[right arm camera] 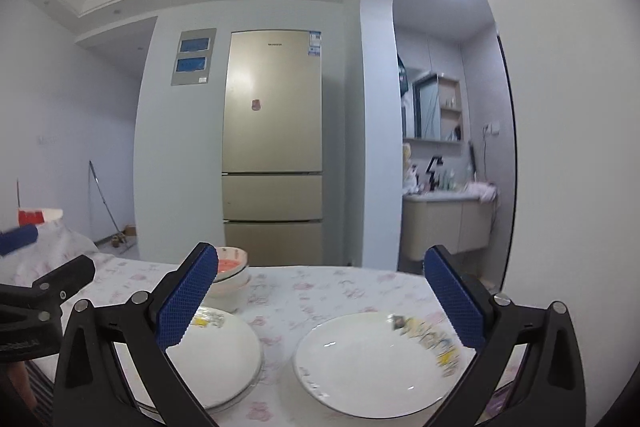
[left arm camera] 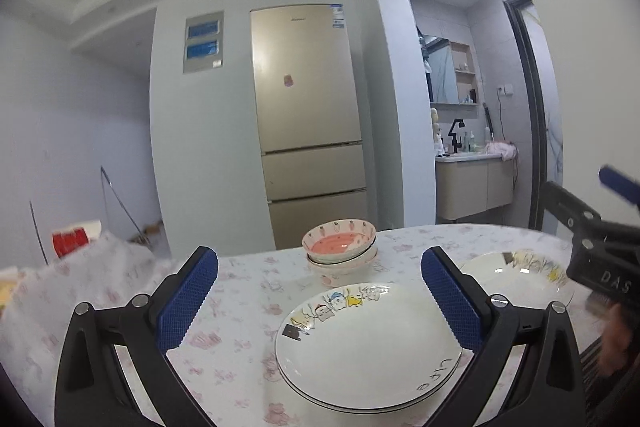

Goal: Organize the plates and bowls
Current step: 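Lift both grippers away and move toward the deep cartoon-rimmed plate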

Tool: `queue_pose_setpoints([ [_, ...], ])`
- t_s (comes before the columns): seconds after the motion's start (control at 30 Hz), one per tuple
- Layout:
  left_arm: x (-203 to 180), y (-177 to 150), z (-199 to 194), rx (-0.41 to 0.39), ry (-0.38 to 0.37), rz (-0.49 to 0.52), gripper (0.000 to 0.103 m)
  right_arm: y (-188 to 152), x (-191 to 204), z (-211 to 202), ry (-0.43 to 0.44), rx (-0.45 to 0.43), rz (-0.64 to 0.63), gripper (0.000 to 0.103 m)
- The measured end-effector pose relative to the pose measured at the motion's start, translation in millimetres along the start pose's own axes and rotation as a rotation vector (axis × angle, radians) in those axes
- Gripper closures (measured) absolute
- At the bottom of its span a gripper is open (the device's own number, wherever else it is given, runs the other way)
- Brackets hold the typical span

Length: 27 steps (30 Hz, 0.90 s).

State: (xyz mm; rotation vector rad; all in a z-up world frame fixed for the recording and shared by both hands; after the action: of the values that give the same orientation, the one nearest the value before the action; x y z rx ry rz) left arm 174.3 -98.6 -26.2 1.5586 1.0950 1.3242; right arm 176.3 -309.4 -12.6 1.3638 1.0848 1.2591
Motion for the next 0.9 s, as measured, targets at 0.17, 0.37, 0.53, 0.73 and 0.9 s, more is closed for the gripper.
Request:
queue_pose_setpoints([
  [0.17, 0, -12, 5, 0.038, 0.014, -0.022, 0.000, -7, -13, 4, -0.034, 0.011, 0.004, 0.000],
  [0.37, 7, -14, 2, 0.004, 0.008, -0.065, 0.000, -9, -16, 4, -0.041, 0.022, 0.019, 0.000],
  [0.53, 2, -14, 2, 0.008, 0.007, -0.039, 0.000, -13, -8, -3, -0.046, 0.011, -0.033, 0.000],
  [0.73, 6, 6, -17, -0.034, -0.057, -0.111, 0.000, -19, -13, 6, -0.037, 0.105, -0.005, 0.000],
  [0.9, -11, 25, -12, 0.010, -0.142, -0.108, 0.000, -3, -37, 6, -0.002, 0.142, 0.095, 0.000],
])
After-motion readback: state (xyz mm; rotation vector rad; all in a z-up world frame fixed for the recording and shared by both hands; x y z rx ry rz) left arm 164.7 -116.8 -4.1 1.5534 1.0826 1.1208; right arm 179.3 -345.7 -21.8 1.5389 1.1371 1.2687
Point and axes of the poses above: each gripper's, at about its wrist camera, not at the fingertips, and z roughly the way its jaws point, x to its left, y to its top, the point moved 10 cm from there along z, roughly the way its jaws point, and after that the axes turned 11 degrees about z, right-handed, at the moved point
